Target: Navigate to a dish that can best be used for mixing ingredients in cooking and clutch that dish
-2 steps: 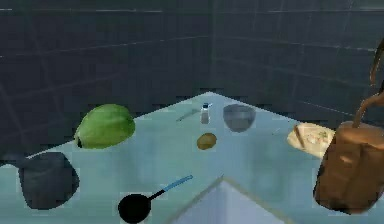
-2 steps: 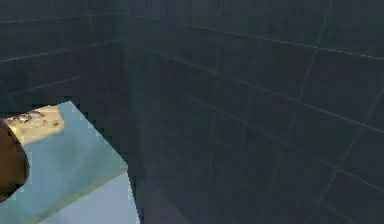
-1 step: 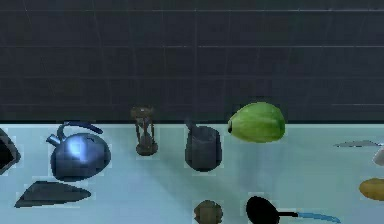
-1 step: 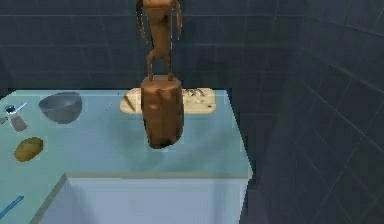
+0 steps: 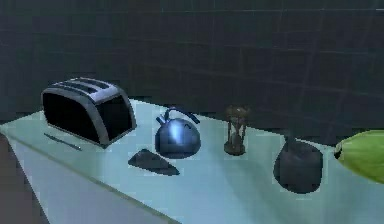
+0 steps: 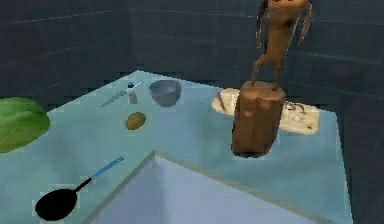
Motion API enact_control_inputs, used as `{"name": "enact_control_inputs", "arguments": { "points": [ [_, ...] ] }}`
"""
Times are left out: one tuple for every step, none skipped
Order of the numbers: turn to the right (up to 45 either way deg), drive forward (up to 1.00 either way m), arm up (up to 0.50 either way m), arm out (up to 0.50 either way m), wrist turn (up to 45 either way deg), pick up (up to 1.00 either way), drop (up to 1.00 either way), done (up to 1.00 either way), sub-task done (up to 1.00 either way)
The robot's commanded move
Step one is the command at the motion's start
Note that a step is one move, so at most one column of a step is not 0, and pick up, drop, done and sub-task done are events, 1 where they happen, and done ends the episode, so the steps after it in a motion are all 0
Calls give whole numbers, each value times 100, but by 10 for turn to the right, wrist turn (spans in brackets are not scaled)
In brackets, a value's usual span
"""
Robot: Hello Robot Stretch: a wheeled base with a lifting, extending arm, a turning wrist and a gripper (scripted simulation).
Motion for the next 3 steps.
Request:
{"name": "enact_control_inputs", "arguments": {
  "points": [
    [450,0,0,0,0,0,0,0,0],
    [360,0,0,0,0,0,0,0,0],
    [0,20,0,0,0,0,0,0,0]
  ]
}}
